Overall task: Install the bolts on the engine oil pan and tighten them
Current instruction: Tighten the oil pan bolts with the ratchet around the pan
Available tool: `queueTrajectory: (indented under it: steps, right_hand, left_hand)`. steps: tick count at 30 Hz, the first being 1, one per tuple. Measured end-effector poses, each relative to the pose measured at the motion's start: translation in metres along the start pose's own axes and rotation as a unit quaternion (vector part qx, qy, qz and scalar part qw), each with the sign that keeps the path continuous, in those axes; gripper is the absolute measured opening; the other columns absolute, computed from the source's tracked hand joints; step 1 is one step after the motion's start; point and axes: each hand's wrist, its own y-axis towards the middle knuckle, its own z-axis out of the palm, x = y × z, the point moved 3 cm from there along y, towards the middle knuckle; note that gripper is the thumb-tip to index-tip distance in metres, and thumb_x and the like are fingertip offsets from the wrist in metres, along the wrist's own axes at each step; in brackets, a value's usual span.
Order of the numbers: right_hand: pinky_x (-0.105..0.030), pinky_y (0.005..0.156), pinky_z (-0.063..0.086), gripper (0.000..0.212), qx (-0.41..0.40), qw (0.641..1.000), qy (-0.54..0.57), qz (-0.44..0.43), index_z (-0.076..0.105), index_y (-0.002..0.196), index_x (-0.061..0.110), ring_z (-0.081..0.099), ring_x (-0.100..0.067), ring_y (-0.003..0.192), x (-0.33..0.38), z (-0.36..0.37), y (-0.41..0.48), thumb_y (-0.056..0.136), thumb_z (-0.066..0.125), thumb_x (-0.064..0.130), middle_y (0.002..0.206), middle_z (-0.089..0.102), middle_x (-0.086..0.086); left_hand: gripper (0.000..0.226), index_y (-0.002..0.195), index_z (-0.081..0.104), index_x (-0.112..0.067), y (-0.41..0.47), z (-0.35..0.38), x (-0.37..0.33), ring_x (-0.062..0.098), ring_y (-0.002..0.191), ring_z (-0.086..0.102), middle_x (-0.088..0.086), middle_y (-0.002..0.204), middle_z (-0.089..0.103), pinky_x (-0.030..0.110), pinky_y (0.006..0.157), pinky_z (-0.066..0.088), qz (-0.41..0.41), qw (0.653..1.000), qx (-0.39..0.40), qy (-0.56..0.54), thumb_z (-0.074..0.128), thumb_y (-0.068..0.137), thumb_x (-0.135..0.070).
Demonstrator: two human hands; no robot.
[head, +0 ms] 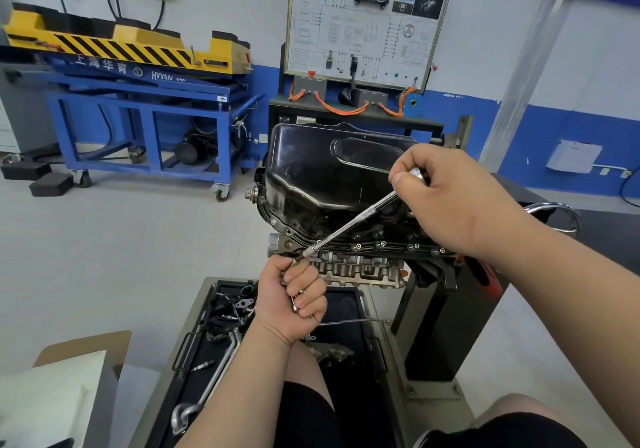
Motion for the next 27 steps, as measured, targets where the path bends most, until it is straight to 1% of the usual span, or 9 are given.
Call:
queueTrajectory:
  steps: [5,8,11,14,16,19,21,24,27]
  right_hand:
    - [-0.027,0.064,0.037,0.019,0.063,0.996,-0.029,-0.059,0.051,0.078,0.035,0.051,0.002,0.061,0.004,-0.006,-0.002,0.094,0.041,0.029,0.070,0.057,0.028]
    - [-0.021,0.058,0.033,0.018,0.071,0.993,-0.018,-0.093,0.050,0.079,0.035,0.050,0.007,0.061,0.007,-0.002,-0.006,0.093,0.042,0.026,0.072,0.056,0.029]
    - [-0.015,0.052,0.038,0.013,0.069,0.989,-0.019,-0.127,0.049,0.080,0.033,0.050,0.004,0.060,0.011,0.009,-0.011,0.091,0.043,0.027,0.068,0.056,0.018]
    - [-0.015,0.059,0.035,0.010,0.047,0.987,-0.041,-0.149,0.048,0.082,0.031,0.051,-0.002,0.071,0.016,0.019,-0.012,0.090,0.043,0.029,0.067,0.050,0.014]
    - [-0.016,0.056,0.037,0.010,0.034,0.986,-0.043,-0.157,0.049,0.084,0.031,0.049,-0.003,0.073,0.020,0.024,-0.012,0.092,0.045,0.026,0.071,0.050,0.014]
    - [-0.017,0.051,0.034,0.009,0.021,0.986,-0.048,-0.160,0.047,0.085,0.030,0.050,-0.004,0.063,0.026,0.034,-0.014,0.092,0.045,0.026,0.070,0.048,0.014]
    - [-0.021,0.051,0.040,0.004,0.014,0.983,-0.075,-0.170,0.047,0.089,0.029,0.051,-0.007,0.057,0.032,0.044,-0.021,0.092,0.044,0.027,0.073,0.048,0.012]
    - [-0.035,0.048,0.047,0.020,0.007,0.966,-0.143,-0.215,0.056,0.095,0.015,0.056,-0.021,0.056,0.040,0.065,-0.034,0.090,0.042,0.027,0.086,0.054,0.000]
    - [-0.029,0.033,0.041,0.011,0.000,0.949,-0.187,-0.254,0.062,0.082,0.006,0.050,-0.022,0.044,0.038,0.081,-0.043,0.080,0.056,0.015,0.074,0.055,-0.008]
  left_hand:
    - [0.032,0.047,0.046,-0.016,-0.002,-0.003,-0.001,0.011,0.038,0.022,-0.008,0.044,0.024,0.019,0.036,0.018,-0.035,0.999,0.018,-0.004,0.071,0.067,-0.016]
    - [0.034,0.048,0.044,-0.018,0.000,-0.005,-0.002,0.010,0.038,0.021,-0.008,0.046,0.023,0.018,0.035,0.018,-0.035,0.999,0.002,-0.005,0.072,0.066,-0.016]
    - [0.037,0.050,0.036,-0.023,0.004,-0.007,-0.004,0.008,0.036,0.019,-0.009,0.046,0.021,0.017,0.032,0.016,-0.018,0.998,-0.062,-0.010,0.063,0.075,-0.020]
    - [0.029,0.056,0.049,-0.019,0.008,-0.009,-0.006,0.007,0.030,0.025,-0.008,0.043,0.026,0.017,0.031,0.013,-0.003,0.994,-0.112,-0.011,0.052,0.083,-0.030]
    - [0.024,0.063,0.054,-0.017,0.010,-0.007,-0.009,0.007,0.030,0.026,-0.007,0.042,0.028,0.017,0.031,0.013,0.015,0.990,-0.137,-0.027,0.053,0.084,-0.030]
    - [0.027,0.063,0.053,-0.018,0.017,-0.004,-0.015,0.006,0.031,0.023,-0.008,0.043,0.027,0.016,0.032,0.012,0.048,0.979,-0.190,-0.047,0.055,0.086,-0.032]
    - [0.034,0.063,0.049,-0.020,0.023,-0.002,-0.017,0.006,0.030,0.021,-0.008,0.043,0.027,0.016,0.032,0.012,0.053,0.970,-0.230,-0.052,0.054,0.092,-0.037]
    - [0.039,0.062,0.047,-0.022,0.032,-0.004,-0.018,0.005,0.034,0.022,-0.009,0.043,0.031,0.016,0.037,0.015,0.041,0.954,-0.295,-0.020,0.054,0.094,-0.043]
    - [0.042,0.060,0.044,-0.022,0.036,-0.012,-0.023,0.005,0.036,0.022,-0.010,0.043,0.033,0.015,0.037,0.018,0.025,0.935,-0.350,0.044,0.052,0.095,-0.042]
